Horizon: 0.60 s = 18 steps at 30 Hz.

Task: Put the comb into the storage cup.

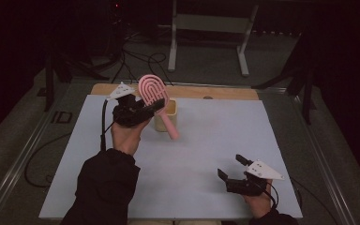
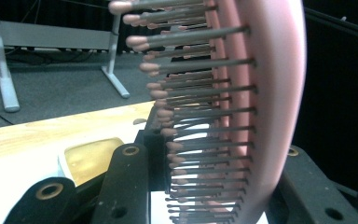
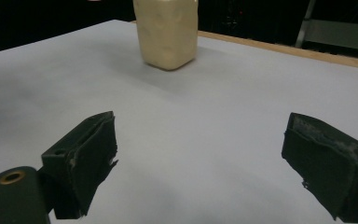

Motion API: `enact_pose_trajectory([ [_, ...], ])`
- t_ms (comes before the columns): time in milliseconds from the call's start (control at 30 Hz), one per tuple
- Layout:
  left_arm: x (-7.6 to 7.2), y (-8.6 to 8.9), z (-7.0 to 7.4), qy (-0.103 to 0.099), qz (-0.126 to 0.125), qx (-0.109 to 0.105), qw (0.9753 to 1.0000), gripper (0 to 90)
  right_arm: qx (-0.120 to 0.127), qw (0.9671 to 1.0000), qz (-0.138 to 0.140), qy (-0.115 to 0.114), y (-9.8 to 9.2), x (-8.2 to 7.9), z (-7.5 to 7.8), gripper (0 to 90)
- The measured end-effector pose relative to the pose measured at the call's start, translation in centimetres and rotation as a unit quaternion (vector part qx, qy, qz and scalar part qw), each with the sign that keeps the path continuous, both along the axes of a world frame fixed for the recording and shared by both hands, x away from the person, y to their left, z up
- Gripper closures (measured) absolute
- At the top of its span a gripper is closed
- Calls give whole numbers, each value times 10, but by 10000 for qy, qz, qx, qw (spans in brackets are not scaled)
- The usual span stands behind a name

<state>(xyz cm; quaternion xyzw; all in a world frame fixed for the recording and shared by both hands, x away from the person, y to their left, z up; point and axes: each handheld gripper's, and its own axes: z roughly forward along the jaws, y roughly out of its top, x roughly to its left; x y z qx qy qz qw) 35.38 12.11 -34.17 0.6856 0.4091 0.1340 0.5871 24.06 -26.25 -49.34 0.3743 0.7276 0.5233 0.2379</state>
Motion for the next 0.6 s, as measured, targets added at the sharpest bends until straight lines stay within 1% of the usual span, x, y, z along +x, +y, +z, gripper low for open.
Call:
enact_pose_trajectory([
  [400, 5, 0, 6, -58, 62, 98, 9999, 647, 0, 10000, -19, -15, 0, 0, 0, 99],
  [600, 8, 1, 7, -68, 83, 135, 9999, 647, -9, 10000, -23, -21, 0, 0, 0, 99],
])
